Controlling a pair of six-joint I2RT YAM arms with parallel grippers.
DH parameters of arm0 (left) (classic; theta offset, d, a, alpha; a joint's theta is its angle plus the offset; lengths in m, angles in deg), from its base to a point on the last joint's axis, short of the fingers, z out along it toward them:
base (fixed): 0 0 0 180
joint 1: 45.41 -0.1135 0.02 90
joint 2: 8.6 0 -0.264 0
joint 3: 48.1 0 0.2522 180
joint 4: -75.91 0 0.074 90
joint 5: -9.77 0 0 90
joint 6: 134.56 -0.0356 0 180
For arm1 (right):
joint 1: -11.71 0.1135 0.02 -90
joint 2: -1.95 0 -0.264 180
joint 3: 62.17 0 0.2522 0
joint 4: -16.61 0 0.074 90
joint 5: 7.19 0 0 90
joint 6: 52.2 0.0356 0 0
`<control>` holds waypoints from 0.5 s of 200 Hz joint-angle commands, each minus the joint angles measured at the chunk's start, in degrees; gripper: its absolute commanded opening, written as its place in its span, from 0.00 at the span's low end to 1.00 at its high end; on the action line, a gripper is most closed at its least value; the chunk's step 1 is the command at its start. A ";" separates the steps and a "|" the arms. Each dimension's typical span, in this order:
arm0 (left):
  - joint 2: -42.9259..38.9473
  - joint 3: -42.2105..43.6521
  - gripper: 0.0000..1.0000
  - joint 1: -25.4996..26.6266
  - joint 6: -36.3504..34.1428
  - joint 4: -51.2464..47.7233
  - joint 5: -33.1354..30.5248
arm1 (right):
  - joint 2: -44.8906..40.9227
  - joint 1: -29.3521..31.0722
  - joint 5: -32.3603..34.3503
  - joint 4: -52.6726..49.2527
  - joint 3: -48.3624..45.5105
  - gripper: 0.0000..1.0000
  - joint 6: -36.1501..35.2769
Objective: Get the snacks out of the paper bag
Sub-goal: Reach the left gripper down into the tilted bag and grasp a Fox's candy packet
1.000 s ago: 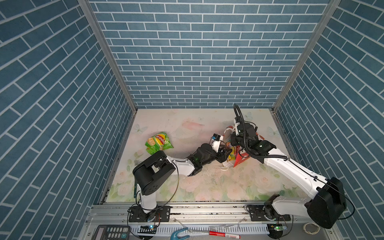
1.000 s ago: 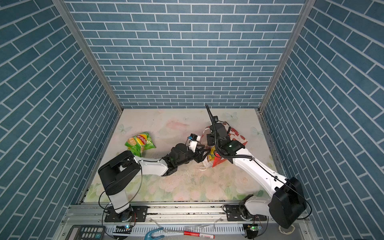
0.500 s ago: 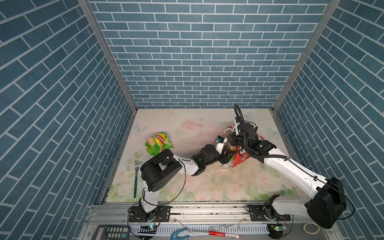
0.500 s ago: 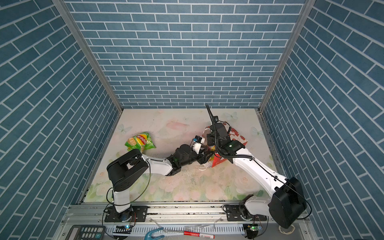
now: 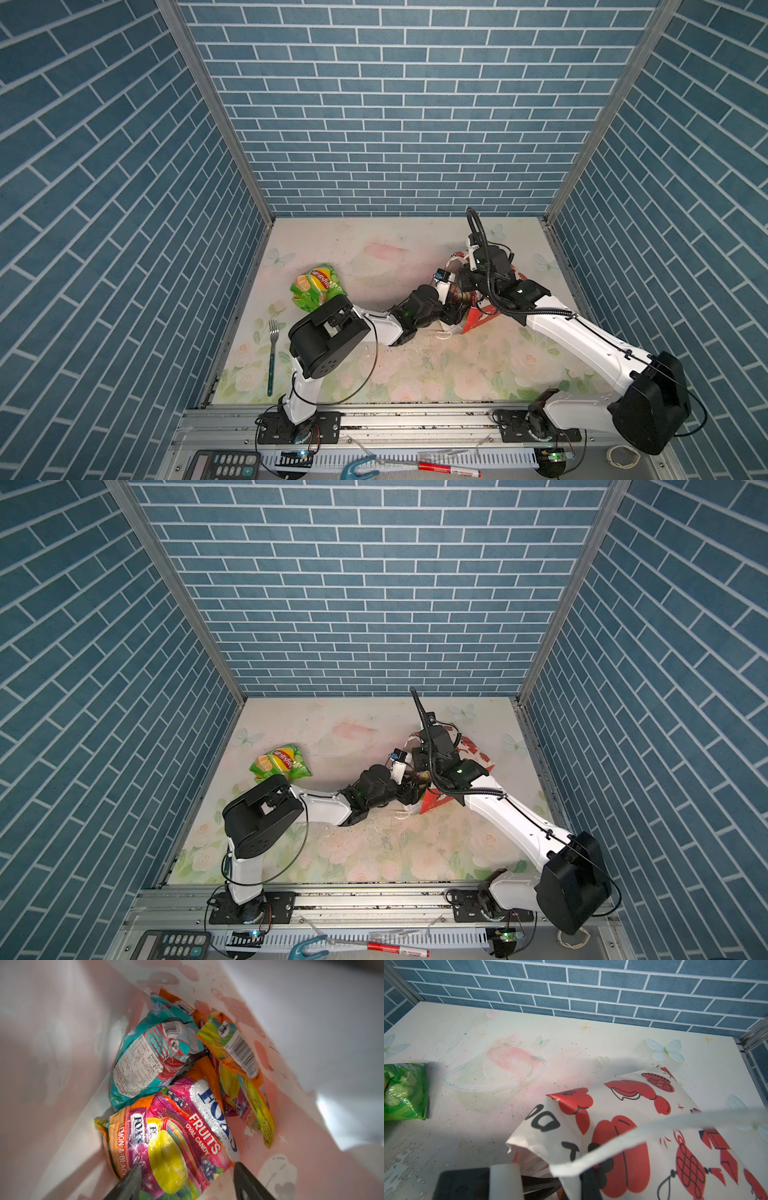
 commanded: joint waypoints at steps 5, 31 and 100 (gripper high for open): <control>1.51 -2.25 0.72 -0.68 2.48 -2.71 1.05 | 0.27 0.23 -0.58 3.96 1.56 0.00 2.89; 2.33 -4.79 0.74 -0.89 3.40 -7.90 0.89 | 0.71 0.22 -0.89 4.00 1.71 0.00 3.01; 4.79 -9.69 0.78 -1.60 6.08 -18.11 1.10 | 0.54 0.14 -0.99 4.07 1.86 0.00 3.78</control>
